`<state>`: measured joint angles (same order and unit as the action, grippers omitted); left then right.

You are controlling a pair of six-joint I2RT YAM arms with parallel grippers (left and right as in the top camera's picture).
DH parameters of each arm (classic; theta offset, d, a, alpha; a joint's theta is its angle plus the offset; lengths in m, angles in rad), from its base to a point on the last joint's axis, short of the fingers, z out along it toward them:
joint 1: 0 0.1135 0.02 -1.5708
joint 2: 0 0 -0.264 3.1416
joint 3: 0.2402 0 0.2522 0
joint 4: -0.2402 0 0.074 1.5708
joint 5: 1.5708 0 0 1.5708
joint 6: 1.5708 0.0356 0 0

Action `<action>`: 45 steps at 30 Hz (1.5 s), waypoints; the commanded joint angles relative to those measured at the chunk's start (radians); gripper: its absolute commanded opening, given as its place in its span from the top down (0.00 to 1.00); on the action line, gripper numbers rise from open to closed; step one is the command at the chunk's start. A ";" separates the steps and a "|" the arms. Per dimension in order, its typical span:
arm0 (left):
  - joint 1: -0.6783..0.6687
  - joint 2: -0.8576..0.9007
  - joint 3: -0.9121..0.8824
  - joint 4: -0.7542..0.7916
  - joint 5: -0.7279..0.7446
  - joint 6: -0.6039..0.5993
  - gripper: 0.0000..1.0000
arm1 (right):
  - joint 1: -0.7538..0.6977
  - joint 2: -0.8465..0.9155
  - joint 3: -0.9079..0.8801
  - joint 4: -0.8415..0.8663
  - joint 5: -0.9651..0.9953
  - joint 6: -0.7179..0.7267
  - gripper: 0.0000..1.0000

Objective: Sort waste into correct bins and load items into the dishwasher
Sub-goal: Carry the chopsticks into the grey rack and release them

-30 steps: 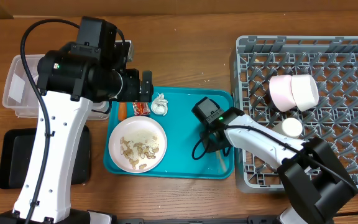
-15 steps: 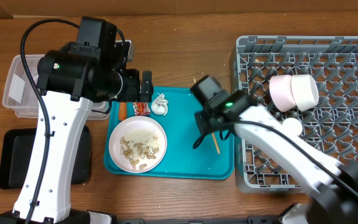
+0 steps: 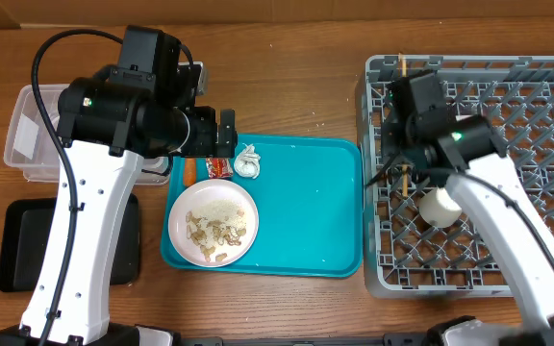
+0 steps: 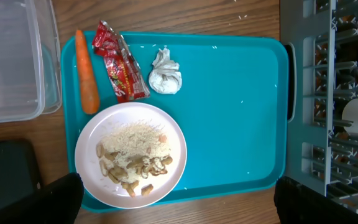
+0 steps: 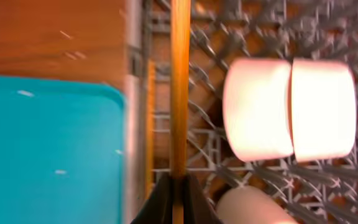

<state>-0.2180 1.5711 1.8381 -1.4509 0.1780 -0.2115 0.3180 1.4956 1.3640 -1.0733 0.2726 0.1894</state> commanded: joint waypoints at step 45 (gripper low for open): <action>0.002 0.005 0.014 0.000 -0.009 -0.013 0.00 | 0.048 -0.484 0.072 0.027 -0.575 -0.044 0.00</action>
<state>-0.2180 1.5711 1.8381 -1.4509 0.1780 -0.2115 0.3634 1.0847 1.4235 -1.0569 -0.2764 0.1986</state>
